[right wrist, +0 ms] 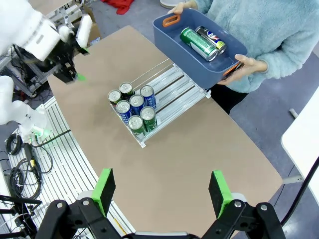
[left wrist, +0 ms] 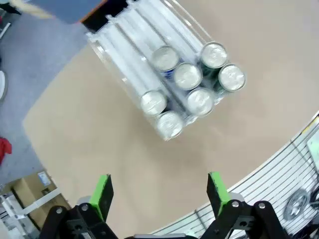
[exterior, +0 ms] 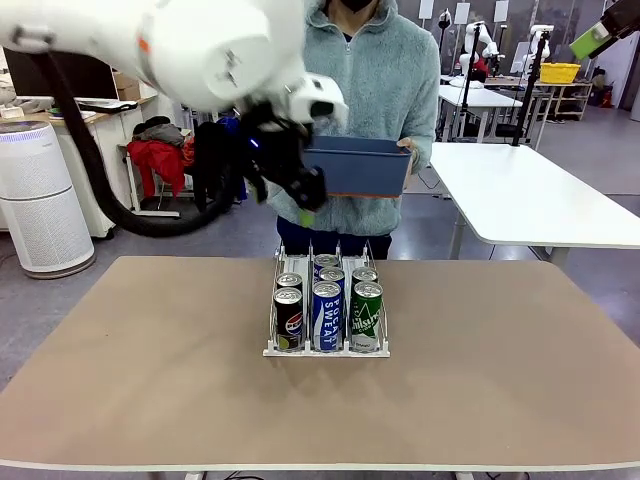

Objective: Fill the beverage cans into the dispenser.
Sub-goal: Pick up the Pepsi coke handed by the human.

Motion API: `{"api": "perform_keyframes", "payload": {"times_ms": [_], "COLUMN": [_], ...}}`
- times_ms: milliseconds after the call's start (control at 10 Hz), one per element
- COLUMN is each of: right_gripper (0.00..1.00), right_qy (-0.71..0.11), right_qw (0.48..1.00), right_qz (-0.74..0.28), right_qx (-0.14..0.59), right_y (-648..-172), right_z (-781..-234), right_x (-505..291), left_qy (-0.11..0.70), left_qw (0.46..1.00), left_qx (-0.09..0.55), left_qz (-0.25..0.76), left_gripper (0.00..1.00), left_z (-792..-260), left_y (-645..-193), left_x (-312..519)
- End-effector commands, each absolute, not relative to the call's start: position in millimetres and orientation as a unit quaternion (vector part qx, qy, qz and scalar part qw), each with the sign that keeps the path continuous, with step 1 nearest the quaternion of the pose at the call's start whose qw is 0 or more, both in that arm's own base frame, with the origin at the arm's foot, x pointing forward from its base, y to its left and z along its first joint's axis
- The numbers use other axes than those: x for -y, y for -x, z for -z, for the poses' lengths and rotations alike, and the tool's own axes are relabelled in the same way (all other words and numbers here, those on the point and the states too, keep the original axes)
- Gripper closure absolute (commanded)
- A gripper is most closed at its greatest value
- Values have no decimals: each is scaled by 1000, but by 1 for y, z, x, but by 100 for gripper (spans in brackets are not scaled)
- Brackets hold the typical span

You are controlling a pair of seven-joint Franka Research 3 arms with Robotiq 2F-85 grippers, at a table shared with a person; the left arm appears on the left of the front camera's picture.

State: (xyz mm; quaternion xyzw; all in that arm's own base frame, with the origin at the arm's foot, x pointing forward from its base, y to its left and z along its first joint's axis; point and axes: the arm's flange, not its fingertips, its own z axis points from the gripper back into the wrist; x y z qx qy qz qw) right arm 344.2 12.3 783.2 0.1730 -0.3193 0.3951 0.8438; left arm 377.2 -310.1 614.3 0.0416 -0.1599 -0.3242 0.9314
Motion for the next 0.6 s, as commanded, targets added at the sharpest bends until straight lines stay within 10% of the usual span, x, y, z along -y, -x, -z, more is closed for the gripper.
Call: {"api": "perform_keyframes", "payload": {"times_ms": [0,500], "right_gripper": [0,0], "right_qy": [-175,-175], "right_qw": [844,844], "right_qz": [-396,-396], "right_qx": [318,318], "right_y": [-344,-344], "right_z": [-782,-782], "right_x": [-13,-13], "left_qy": [-40,33], "left_qw": [921,859], "left_qx": [145,248], "left_qz": [360,447], "left_gripper": [0,0], "left_z": [-664,-783], "left_y": [-379,-374], "left_x": [273,212]}}
